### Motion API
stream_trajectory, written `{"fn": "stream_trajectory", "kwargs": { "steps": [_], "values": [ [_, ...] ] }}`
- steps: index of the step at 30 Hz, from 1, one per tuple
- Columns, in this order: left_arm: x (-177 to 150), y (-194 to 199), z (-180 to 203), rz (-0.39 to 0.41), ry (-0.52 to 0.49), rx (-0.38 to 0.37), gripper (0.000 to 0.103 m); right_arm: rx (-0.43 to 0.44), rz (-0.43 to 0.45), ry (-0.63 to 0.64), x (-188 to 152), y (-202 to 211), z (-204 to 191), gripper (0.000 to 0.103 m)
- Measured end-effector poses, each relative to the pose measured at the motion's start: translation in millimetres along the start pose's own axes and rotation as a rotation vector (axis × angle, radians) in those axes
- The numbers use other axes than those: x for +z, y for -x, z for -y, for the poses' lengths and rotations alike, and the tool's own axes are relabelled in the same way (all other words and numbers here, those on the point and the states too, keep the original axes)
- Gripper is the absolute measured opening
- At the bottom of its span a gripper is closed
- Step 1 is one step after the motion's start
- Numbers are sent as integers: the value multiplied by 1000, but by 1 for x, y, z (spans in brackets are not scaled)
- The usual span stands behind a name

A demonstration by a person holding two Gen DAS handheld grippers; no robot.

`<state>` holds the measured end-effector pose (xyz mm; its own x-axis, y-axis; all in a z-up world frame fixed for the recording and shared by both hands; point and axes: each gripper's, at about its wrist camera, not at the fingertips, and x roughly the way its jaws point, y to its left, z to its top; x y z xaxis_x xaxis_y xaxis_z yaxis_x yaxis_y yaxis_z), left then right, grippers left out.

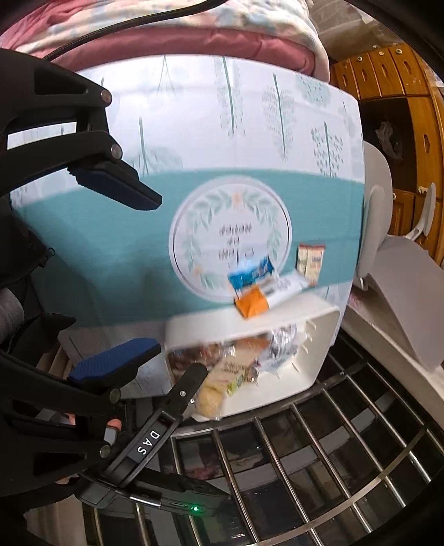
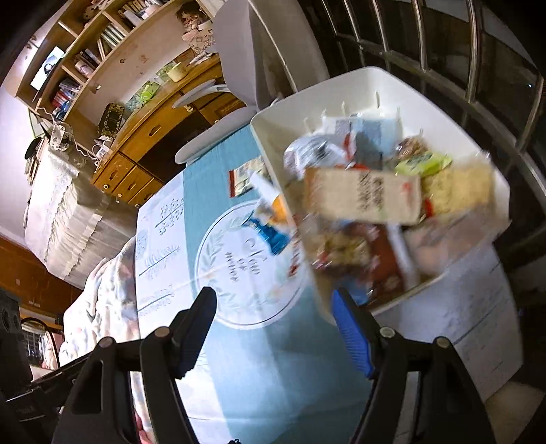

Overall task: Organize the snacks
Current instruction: 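Withdraw both grippers from the tray toward the remaining packets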

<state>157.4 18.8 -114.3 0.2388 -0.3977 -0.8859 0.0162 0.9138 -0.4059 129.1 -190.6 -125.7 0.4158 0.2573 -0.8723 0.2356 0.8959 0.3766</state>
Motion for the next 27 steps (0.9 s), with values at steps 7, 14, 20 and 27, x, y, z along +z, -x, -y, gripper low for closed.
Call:
{"fn": "stream_trajectory", "kwargs": {
  "steps": [7,14,20,27],
  "values": [
    [0,8,-61,-61,-19,27,77,-30,5,-69,-29,-20,-34,70],
    [11,10,-95,-103,-59,69,77,-76,60,-127,-41,-28,-52,70],
    [36,9,-97,-104,-98,93,81,-134,150,-132,-41,-39,-60,70],
    [87,-11,-84,-86,-108,124,82,-188,252,-100,-29,-63,-66,70]
  ]
}}
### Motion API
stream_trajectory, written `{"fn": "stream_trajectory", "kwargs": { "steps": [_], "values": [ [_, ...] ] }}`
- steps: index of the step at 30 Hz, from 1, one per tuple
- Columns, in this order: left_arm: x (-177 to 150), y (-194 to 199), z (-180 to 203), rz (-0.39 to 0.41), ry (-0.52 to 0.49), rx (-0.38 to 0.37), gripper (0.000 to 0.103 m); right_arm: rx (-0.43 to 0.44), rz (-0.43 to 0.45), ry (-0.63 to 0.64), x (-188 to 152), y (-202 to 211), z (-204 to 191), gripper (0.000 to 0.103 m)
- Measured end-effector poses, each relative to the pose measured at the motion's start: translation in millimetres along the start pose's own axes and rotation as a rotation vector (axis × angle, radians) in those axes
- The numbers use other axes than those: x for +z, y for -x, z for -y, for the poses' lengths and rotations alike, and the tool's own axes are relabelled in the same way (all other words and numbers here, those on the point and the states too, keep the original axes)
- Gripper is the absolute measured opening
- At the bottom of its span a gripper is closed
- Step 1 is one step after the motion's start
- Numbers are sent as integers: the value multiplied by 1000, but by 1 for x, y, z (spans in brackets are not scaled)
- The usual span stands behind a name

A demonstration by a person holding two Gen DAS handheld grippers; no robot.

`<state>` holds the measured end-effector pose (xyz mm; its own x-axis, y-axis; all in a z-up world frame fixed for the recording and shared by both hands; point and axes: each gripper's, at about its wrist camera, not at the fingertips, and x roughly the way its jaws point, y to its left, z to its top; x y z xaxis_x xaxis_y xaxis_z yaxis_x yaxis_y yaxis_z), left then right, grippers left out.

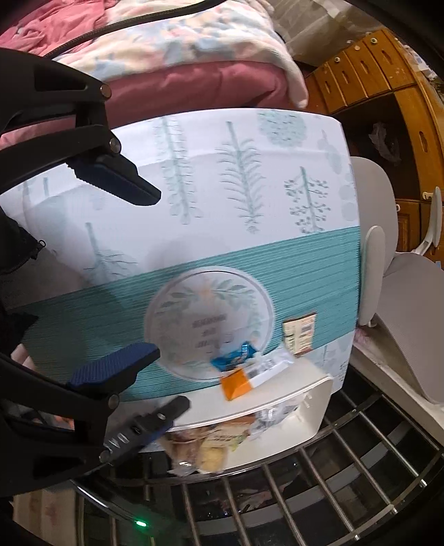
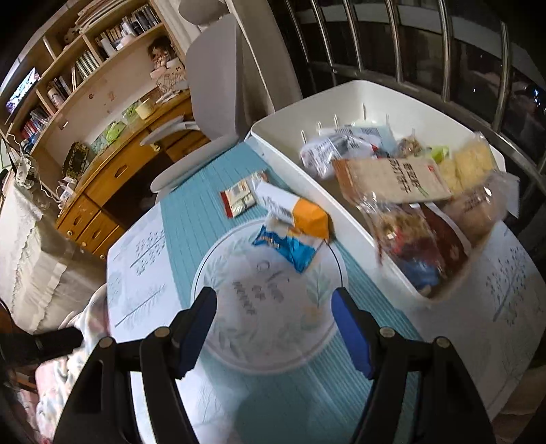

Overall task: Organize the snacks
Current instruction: 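Withdraw both grippers from the tray toward the remaining packets, then grasp the red-edged LIPO packet with the left gripper while the right grasps the blue wrapper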

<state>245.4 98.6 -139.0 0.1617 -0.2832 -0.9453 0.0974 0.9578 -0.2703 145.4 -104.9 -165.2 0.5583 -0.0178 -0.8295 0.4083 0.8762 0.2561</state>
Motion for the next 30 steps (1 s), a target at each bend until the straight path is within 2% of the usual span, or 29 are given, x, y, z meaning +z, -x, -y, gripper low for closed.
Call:
{"fn": "stream_trajectory", "kwargs": {
  "steps": [7,18,25,30],
  "values": [
    [65,-34,26,-2,-76,36,84,-39,39,83,4,-34,-12,70],
    [146,-105,65,-35,-256,88,84,-120,64,341,3,-76,-40,70],
    [175,-152,90,-58,-391,112,84,-137,65,395,-3,-95,-44,70],
    [182,-176,110,-82,-500,144,84,-136,51,394,-2,-106,-42,70]
  ]
}}
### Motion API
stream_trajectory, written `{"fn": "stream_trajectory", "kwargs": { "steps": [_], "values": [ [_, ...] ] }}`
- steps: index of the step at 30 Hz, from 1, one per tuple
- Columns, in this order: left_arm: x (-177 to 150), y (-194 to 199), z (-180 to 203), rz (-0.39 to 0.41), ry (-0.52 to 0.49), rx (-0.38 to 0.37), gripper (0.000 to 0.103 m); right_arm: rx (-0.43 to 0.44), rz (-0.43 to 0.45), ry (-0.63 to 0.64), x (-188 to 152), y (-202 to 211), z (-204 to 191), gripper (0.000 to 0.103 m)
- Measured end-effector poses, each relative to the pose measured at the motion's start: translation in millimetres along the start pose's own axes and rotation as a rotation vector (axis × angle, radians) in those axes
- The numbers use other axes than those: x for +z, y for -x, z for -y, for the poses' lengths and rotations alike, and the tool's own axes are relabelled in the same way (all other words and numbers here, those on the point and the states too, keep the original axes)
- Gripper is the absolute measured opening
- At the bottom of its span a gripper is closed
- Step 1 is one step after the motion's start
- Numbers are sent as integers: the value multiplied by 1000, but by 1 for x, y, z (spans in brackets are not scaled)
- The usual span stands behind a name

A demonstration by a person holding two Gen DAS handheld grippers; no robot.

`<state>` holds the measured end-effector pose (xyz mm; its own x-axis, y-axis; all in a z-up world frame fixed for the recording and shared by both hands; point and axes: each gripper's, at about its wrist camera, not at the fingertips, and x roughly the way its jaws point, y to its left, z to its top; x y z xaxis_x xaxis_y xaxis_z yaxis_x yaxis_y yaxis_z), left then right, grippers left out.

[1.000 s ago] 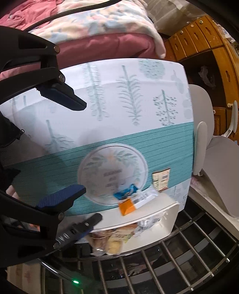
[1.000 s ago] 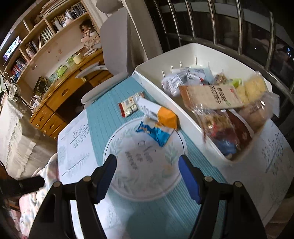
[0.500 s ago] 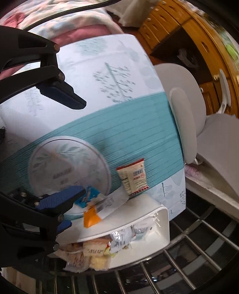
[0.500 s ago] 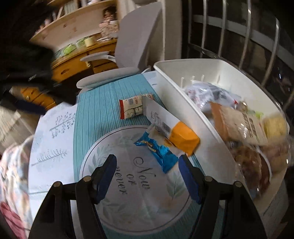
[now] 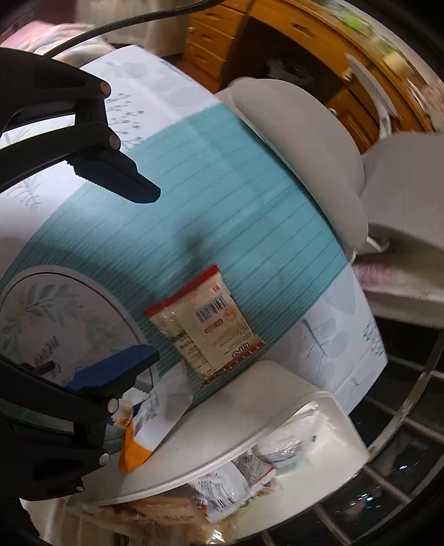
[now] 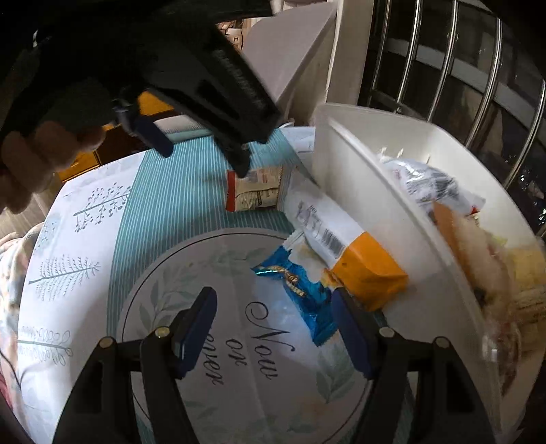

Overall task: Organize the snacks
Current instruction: 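Grasp the red-edged LIPO packet with the left gripper while the right grasps the blue wrapper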

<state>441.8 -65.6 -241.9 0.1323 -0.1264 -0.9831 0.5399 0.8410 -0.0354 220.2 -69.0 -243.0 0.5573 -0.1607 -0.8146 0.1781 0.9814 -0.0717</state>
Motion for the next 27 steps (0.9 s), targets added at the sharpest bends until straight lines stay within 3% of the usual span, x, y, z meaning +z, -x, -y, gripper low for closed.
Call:
{"fn": "stream_trajectory", "kwargs": {
  "steps": [6,13,19,22,27],
  "values": [
    [13,-17,21,-23,-102,14,84,-7,-8,-5,4,-11,3,69],
    [25,-42,37,-64,-154,43,84,-19,-10,-12,6,-21,6,69],
    [32,-55,40,-75,-154,39,84,-8,-14,-23,10,-25,9,60],
    [37,-60,44,-71,-163,43,84,-7,-12,-28,11,-24,11,43],
    [44,-62,45,-47,-158,29,84,13,-17,-39,10,-24,14,38]
  ]
}}
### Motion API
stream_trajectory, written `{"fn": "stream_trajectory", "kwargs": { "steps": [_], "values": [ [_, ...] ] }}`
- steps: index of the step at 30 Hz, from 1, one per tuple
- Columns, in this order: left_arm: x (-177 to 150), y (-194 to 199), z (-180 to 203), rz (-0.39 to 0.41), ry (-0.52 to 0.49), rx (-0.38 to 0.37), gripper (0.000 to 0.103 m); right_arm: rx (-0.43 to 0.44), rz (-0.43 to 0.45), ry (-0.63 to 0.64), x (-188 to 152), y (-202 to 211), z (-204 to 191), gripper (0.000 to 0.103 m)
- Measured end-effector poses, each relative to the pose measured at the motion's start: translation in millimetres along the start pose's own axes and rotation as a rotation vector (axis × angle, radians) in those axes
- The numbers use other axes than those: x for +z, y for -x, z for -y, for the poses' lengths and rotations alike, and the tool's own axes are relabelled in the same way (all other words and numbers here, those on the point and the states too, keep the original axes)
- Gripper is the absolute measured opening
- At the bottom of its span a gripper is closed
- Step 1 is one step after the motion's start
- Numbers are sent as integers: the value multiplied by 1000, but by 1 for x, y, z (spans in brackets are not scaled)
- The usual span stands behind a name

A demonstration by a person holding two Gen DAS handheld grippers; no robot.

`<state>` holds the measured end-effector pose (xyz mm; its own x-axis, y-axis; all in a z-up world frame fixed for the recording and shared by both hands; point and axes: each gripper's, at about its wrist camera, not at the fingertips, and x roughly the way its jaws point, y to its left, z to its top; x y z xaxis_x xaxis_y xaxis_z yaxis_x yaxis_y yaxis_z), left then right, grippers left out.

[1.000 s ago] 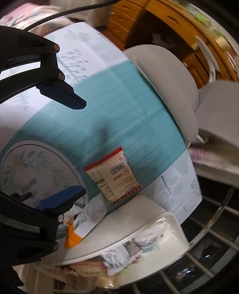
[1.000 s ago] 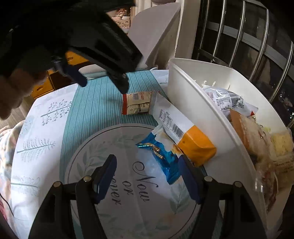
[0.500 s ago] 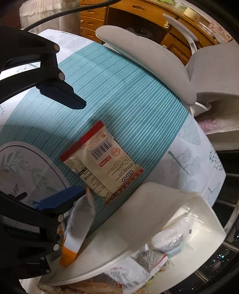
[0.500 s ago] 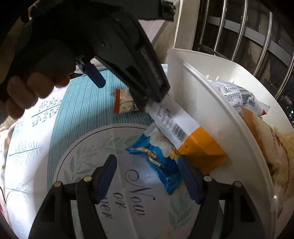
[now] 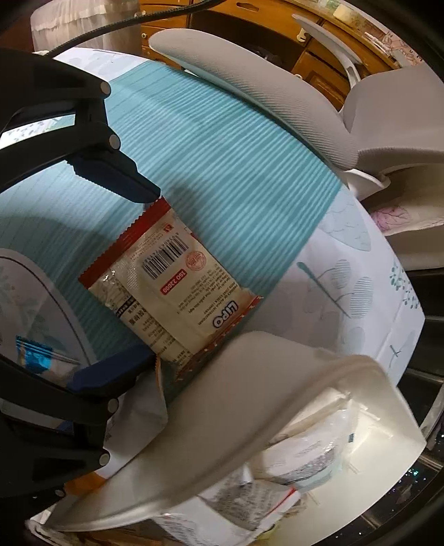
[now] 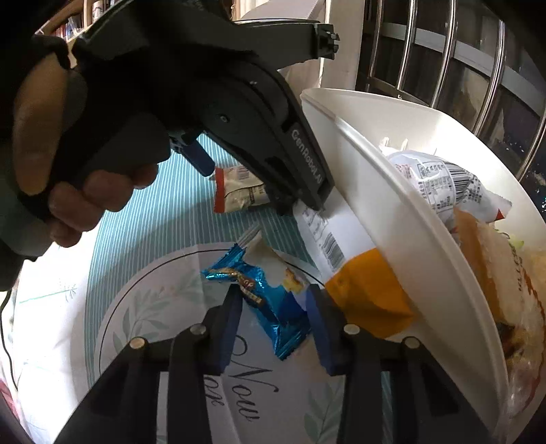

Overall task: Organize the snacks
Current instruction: 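Grasp the red-edged LIPO packet with the left gripper while the right grasps the blue wrapper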

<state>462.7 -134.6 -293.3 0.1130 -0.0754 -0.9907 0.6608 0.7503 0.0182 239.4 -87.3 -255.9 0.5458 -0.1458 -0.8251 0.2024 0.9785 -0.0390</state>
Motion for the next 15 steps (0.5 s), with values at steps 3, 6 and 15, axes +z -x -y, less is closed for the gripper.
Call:
{"fn": "stream_trajectory", "kwargs": {
  "steps": [3,6,15],
  "values": [
    [0,0,-4,13,9,-14,84,6,-14,-16,1,0,1,36],
    [-1,-1,-9,17,43,-42,83,17,-48,-46,3,-2,2,35],
    [-13,6,-4,51,37,-42,59,57,-118,-76,11,-5,12,32]
  ]
}}
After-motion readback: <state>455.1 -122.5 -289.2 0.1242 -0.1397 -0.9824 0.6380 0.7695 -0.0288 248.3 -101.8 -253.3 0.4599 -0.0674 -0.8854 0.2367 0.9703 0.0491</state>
